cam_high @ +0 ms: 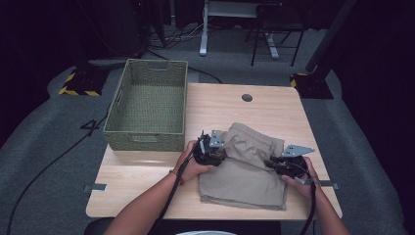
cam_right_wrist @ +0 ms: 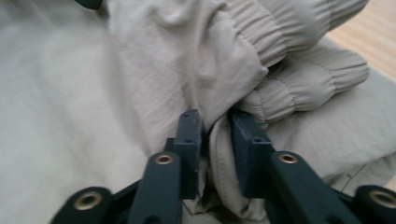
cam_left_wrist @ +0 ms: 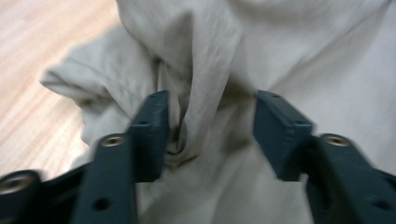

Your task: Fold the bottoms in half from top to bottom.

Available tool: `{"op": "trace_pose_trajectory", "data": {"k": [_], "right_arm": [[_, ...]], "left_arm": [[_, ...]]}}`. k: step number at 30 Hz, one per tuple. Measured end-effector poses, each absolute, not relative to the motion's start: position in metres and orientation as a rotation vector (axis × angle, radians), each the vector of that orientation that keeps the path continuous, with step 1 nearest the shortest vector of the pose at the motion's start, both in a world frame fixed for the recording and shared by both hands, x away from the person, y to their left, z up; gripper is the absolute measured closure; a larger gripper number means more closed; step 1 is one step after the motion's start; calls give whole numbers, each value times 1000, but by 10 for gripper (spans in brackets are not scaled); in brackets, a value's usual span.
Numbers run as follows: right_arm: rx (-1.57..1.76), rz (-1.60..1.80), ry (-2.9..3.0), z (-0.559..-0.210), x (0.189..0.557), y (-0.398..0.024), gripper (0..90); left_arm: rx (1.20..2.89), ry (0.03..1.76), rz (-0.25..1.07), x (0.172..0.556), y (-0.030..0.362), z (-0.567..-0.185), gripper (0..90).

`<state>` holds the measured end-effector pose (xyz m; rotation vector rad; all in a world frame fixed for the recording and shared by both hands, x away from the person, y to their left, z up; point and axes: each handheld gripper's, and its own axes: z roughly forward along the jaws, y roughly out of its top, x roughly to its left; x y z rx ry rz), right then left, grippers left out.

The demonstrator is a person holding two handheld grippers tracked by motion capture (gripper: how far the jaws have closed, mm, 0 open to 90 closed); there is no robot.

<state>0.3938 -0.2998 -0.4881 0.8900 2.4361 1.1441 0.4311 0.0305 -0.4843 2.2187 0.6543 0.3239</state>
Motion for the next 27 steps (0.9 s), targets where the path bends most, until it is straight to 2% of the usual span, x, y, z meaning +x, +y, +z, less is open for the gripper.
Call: {"op": "trace_pose_trajectory", "data": {"k": [2,4,8,15,17,20,23,26,27], "right_arm": [[899,1165,2432,-483,393,-302,690],[887,1160,2419,-477,391,-302,646],[918,1170,2374,-467,393,-301,516],[1039,1081,2352,-466,408,-292,378],[1103,1055,2344,-471,413,-291,363],[1195,1040,2329,-476,417,-294,329],[1194,1003,2363,-481,418,-292,332],[1104,961,2409,-483,416,-285,440],[1078,947,2407,-483,415,-283,514]], "left_arm": [[2231,675,326,435,27,-480,292],[2203,681,342,439,26,-476,282],[2165,711,292,450,21,-468,271],[2237,757,279,461,6,-477,294],[2255,775,257,463,5,-482,306],[2296,740,229,461,3,-486,411],[2331,695,223,458,0,-488,525],[2367,655,228,457,-1,-487,617],[2377,644,236,456,-1,-486,636]]}}
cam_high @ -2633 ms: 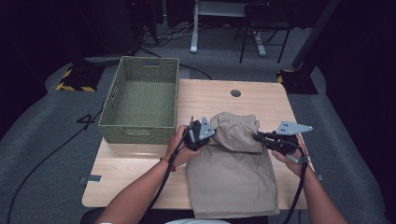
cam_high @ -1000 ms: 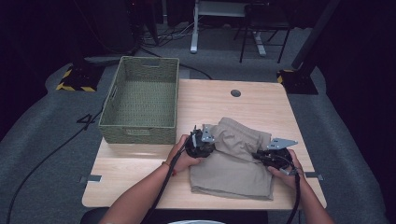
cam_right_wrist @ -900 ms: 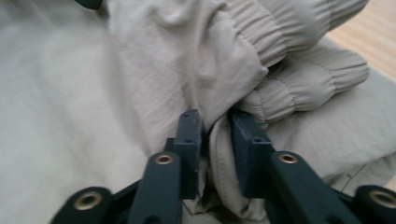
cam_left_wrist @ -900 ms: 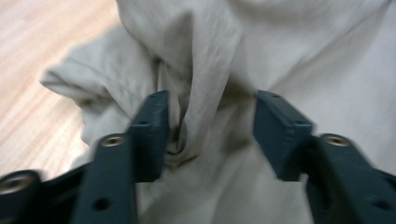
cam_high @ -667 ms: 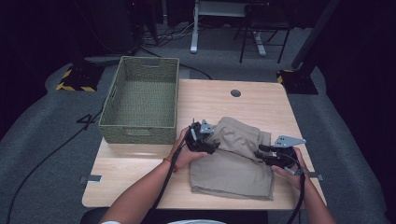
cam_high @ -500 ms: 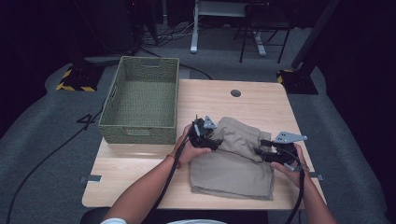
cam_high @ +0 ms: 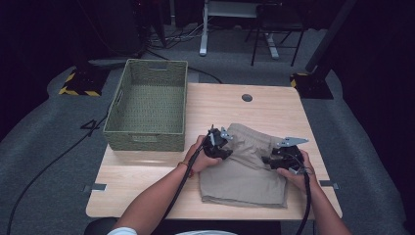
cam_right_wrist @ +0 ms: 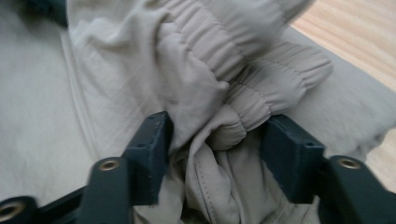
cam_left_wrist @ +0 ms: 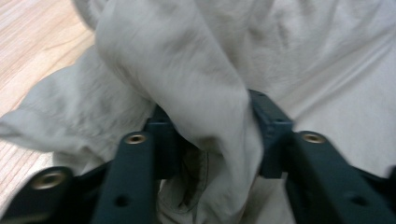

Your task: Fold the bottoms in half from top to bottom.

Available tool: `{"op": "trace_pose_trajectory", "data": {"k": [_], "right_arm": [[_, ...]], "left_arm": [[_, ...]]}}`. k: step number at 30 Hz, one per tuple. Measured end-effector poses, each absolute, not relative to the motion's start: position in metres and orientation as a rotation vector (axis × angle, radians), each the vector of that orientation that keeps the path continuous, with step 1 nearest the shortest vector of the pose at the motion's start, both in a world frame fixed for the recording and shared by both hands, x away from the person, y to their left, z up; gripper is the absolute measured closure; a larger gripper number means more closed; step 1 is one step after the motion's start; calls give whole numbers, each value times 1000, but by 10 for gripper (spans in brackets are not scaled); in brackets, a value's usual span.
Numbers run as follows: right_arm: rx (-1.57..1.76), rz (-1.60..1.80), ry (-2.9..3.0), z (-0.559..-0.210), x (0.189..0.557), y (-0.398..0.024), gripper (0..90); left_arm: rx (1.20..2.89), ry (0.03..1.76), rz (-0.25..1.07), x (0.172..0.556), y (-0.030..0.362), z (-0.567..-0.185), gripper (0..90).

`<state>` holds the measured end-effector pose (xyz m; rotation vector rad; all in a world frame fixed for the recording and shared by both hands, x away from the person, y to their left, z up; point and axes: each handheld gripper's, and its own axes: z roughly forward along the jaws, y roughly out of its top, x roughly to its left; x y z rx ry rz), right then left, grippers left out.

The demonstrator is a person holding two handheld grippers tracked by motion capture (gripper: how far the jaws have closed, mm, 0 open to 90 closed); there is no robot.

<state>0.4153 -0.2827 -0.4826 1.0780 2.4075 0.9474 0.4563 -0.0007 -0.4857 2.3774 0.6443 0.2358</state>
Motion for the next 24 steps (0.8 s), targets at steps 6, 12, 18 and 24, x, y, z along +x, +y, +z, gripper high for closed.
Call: {"op": "trace_pose_trajectory", "data": {"k": [6,12,18,24], "right_arm": [[996,1004,2417,-477,416,-279,775],[958,1103,2332,-458,415,-284,792],[862,1233,2285,-431,402,-292,785],[699,1337,2329,-419,378,-296,755]], "left_arm": [[2372,626,338,456,0,-479,729],[2299,595,418,455,6,-455,729],[2243,512,458,439,17,-431,706],[2229,365,449,407,34,-422,665]]}}
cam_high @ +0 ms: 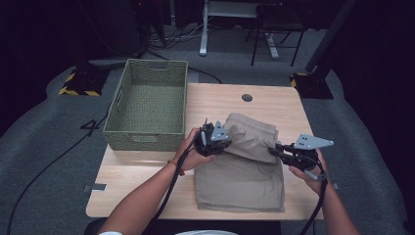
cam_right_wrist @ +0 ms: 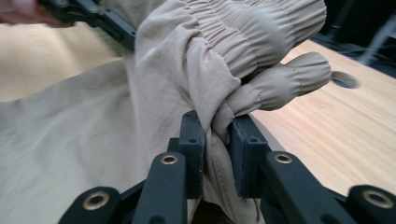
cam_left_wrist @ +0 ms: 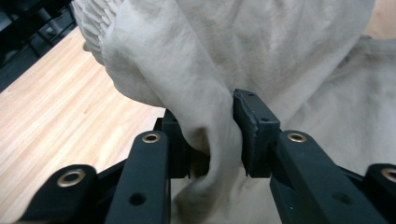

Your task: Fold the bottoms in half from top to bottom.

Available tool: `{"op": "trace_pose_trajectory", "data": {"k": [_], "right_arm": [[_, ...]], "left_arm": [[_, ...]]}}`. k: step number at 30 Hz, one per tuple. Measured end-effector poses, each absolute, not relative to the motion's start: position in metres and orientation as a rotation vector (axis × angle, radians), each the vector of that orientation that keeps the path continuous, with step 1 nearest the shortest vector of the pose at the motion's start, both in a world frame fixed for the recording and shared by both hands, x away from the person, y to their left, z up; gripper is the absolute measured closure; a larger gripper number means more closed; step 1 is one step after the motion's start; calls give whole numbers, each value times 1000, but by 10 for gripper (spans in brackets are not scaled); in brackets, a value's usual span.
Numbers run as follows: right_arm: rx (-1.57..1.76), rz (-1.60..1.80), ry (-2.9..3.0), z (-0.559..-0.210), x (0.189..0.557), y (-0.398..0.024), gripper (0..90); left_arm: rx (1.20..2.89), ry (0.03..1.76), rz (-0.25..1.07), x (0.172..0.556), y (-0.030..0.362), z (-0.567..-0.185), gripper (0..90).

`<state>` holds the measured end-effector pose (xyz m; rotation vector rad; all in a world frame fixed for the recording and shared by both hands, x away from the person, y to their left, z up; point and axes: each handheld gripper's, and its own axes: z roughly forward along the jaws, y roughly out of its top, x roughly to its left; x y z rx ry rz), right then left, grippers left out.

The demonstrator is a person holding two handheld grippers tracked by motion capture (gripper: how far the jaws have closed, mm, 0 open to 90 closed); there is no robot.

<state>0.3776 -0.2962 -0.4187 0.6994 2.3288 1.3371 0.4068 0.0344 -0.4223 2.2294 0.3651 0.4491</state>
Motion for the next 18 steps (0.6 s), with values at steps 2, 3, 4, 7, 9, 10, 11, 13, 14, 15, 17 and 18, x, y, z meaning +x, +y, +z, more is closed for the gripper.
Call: {"op": "trace_pose_trajectory", "data": {"k": [2,3,4,7,9,10,11,13,14,15,17,18], "right_arm": [[649,1328,2366,-421,371,-297,745],[619,1322,2388,-423,367,-297,741],[600,1312,2405,-426,363,-297,732],[525,1307,2492,-435,351,-296,694],[469,1288,2554,-441,343,-296,660],[454,1282,2578,-443,339,-296,641],[443,1285,2600,-446,336,-296,634],[430,1302,2633,-452,330,-295,641],[419,1282,2654,-456,326,-293,654],[401,1259,2672,-459,324,-292,680],[380,1202,2709,-466,321,-288,718],[375,1180,2722,-469,320,-285,738]], "left_arm": [[2251,323,442,394,38,-427,641],[2261,294,430,387,41,-430,630],[2276,276,406,380,43,-433,615],[2330,238,323,359,47,-448,613],[2341,232,278,349,49,-454,581],[2351,225,247,343,50,-457,551],[2362,221,241,338,51,-459,539],[2378,221,227,327,53,-464,535],[2390,219,213,325,53,-466,537],[2416,224,218,321,52,-470,564],[2460,205,211,318,49,-479,574],[2471,207,229,318,47,-483,587]]}}
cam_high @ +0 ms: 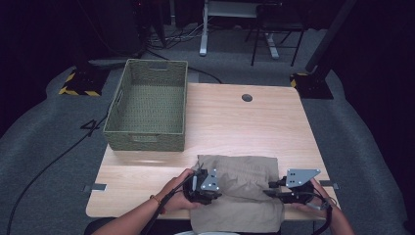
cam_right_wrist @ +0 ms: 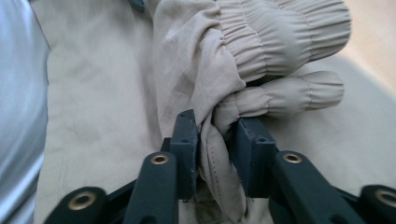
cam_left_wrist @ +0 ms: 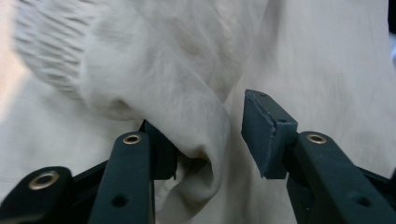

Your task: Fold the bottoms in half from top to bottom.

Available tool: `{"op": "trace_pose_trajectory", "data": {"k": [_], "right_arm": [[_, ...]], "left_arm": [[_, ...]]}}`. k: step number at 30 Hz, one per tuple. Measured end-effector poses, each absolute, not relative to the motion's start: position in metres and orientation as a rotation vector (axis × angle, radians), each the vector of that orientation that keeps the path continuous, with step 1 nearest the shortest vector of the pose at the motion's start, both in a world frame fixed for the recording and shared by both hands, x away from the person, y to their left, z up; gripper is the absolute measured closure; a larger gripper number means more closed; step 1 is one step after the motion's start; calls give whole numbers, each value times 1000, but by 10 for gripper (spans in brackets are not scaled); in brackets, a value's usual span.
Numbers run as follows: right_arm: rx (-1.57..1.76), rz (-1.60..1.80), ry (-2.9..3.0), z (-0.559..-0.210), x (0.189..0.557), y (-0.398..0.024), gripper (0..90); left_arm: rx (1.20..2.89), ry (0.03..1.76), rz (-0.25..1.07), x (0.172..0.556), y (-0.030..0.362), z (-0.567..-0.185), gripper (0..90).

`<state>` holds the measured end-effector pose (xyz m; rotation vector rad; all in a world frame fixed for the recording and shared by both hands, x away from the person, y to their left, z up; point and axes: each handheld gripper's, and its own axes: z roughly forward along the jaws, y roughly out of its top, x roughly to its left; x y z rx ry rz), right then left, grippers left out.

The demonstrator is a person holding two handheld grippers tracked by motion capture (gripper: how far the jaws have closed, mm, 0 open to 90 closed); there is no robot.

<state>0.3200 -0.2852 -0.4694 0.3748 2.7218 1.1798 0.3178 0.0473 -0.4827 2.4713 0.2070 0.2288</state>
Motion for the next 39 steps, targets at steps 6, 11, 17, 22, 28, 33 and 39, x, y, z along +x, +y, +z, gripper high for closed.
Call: {"op": "trace_pose_trajectory", "data": {"k": [6,11,17,22,28,33,39], "right_arm": [[370,1048,2759,-485,325,-275,784],[418,1020,2706,-486,337,-274,789],[603,1038,2608,-490,367,-276,748],[727,1126,2517,-473,379,-283,473],[808,1222,2416,-446,385,-288,373],[864,1152,2425,-446,400,-279,319],[947,1094,2468,-460,421,-274,272]], "left_arm": [[2469,258,218,331,43,-488,656],[2466,327,253,354,38,-488,670],[2438,423,302,383,35,-488,650],[2326,501,279,391,40,-476,380],[2235,554,270,398,43,-457,231],[2189,621,247,413,36,-450,223],[2268,691,269,430,19,-462,216]]}}
